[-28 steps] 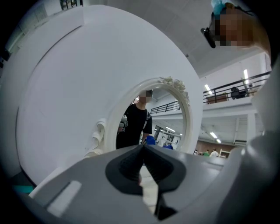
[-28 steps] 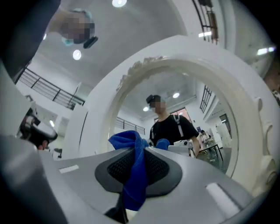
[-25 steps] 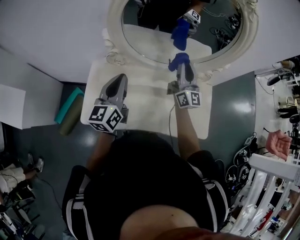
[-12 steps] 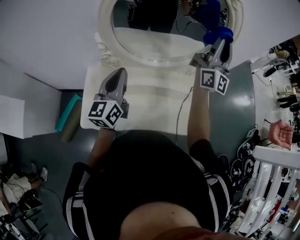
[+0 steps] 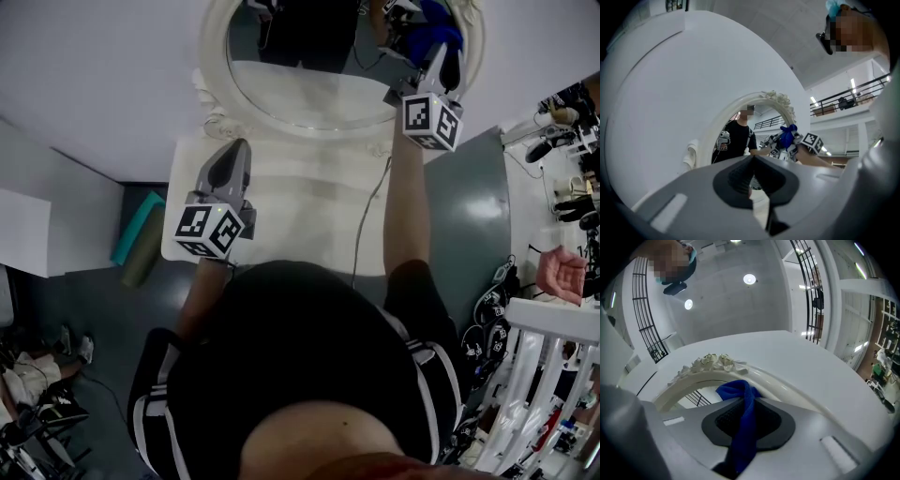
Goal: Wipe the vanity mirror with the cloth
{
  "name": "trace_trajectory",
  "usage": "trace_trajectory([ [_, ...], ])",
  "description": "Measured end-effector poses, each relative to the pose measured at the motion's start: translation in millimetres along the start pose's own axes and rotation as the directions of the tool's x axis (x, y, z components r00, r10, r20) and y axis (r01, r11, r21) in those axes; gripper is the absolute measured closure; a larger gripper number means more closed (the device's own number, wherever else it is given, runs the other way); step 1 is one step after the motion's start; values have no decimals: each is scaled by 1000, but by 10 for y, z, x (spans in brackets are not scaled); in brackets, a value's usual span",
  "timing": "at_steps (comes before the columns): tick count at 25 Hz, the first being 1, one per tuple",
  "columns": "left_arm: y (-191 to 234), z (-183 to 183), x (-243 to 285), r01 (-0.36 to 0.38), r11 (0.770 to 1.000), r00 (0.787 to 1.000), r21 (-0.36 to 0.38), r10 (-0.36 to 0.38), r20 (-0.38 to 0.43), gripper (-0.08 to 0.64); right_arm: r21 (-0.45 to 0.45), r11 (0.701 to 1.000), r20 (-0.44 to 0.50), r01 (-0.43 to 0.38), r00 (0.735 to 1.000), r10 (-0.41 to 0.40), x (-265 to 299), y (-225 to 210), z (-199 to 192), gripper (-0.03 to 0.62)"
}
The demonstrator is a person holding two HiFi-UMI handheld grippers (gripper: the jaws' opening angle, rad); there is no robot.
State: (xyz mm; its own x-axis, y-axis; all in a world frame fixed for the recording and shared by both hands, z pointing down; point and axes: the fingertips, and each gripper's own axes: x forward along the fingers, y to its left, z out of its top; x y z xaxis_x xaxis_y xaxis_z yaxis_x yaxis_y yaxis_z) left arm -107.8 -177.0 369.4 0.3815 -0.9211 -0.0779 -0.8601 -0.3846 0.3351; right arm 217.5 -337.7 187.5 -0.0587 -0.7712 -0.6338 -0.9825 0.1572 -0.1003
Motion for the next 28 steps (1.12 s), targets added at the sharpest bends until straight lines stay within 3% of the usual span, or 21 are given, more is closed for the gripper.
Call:
trace_trajectory([
  [5, 104, 14, 51, -18, 1000, 1000, -5, 18, -4, 549, -81, 997, -23, 5, 1000, -7, 189, 113, 29, 537],
  [8, 129, -26, 33, -27, 1000, 1000, -11, 26, -7, 549, -173, 983, -47, -59, 998, 52, 272, 294, 122, 537],
  [12, 152, -83, 46, -35, 999, 999, -20, 34, -13, 549, -303, 938, -90, -166, 985, 145, 399, 578, 226, 537],
  [21, 165, -197, 196, -44, 999, 998, -29, 43, -46, 549, -519, 782, -190, -344, 939, 287, 366, 946, 148, 538],
  [26, 122, -240, 305, -36, 999, 997, -30, 34, -62, 549, -612, 631, -272, -477, 876, 399, 122, 1226, -183, 540],
  [28, 112, -265, 346, -32, 999, 997, -32, 30, -71, 549, -608, 593, -348, -528, 848, 399, -75, 1262, -473, 540],
])
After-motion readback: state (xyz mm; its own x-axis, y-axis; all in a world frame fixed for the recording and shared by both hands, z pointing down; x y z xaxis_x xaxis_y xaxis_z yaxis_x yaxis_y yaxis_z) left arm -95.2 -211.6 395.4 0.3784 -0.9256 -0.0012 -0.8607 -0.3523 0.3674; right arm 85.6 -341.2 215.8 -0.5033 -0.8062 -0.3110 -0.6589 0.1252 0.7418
